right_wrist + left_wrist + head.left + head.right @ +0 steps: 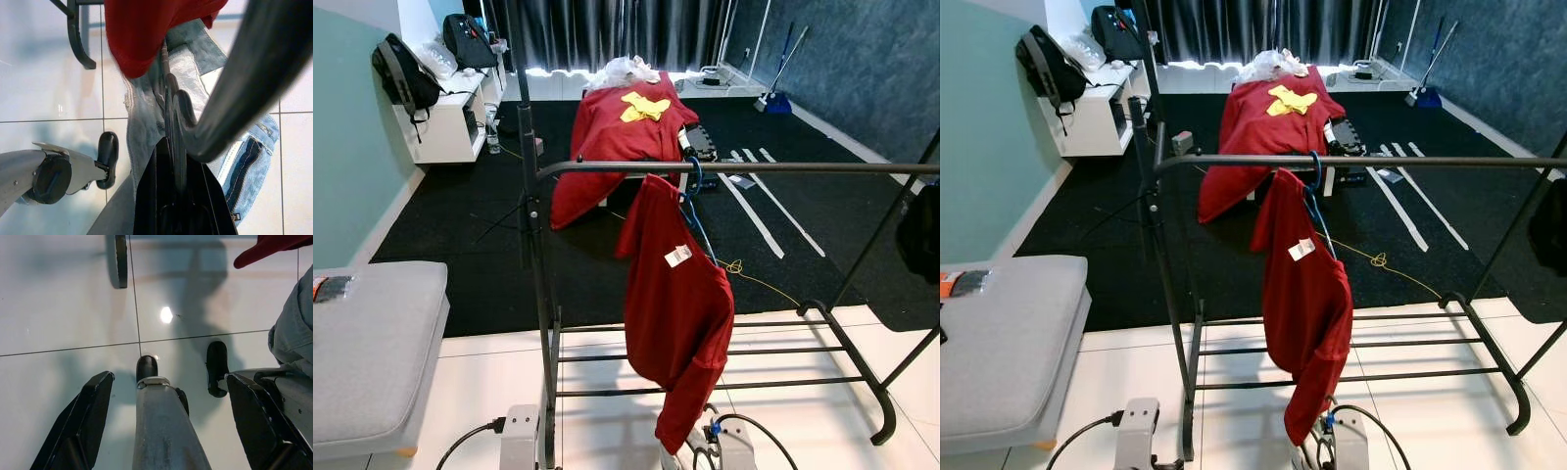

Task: Hang hanger

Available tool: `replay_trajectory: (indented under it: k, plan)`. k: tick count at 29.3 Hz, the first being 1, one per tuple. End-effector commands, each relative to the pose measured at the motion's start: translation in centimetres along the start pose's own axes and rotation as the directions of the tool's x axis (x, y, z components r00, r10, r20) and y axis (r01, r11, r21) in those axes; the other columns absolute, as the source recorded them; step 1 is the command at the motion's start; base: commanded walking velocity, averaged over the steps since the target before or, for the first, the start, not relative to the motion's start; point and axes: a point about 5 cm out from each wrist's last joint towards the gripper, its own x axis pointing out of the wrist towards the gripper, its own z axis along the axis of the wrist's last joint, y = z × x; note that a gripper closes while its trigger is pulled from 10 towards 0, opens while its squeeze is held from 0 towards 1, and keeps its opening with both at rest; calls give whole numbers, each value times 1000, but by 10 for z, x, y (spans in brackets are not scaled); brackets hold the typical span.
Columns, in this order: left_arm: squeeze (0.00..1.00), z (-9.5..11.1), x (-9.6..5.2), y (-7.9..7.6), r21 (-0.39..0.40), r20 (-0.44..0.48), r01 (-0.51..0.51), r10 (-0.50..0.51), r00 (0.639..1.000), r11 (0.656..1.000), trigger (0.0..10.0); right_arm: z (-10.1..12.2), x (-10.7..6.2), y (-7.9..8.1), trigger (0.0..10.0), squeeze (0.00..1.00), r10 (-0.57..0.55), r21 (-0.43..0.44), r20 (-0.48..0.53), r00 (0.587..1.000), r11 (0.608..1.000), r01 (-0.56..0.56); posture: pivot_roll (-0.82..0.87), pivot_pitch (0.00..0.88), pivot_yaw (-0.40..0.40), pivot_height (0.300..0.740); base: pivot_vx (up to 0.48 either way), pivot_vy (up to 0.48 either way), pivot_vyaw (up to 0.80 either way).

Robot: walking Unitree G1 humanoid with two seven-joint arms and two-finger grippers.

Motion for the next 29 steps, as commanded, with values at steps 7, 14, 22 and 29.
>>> replay_trajectory:
  k: [7, 14, 22, 29]
  plan:
    - [0, 0, 1, -4, 15, -13, 10, -10, 1000, 1000, 10000, -8, 2, 15, 10000, 0, 22, 4, -48, 999, 1000, -22, 66, 0, -46, 740, 0, 0, 0]
    - [0, 1, 1, -2, -10, -27, 6, -7, 1000, 1000, 10000, -2, 4, 19, 10000, 0, 20, 3, -38, 999, 1000, -20, 74, 0, -53, 740, 0, 0, 0]
    - [0, -2, 0, 5, -26, -44, 2, -3, 999, 1000, 10000, 2, 3, 7, 10000, 0, 2, 17, -37, 999, 1000, -2, 68, 0, -34, 740, 0, 0, 0]
    - [0, -14, -1, 5, -34, -65, 5, -8, 998, 999, 10000, -4, 2, 6, 10000, 0, 0, 12, -48, 999, 1000, 1, 60, 0, -29, 740, 0, 0, 0]
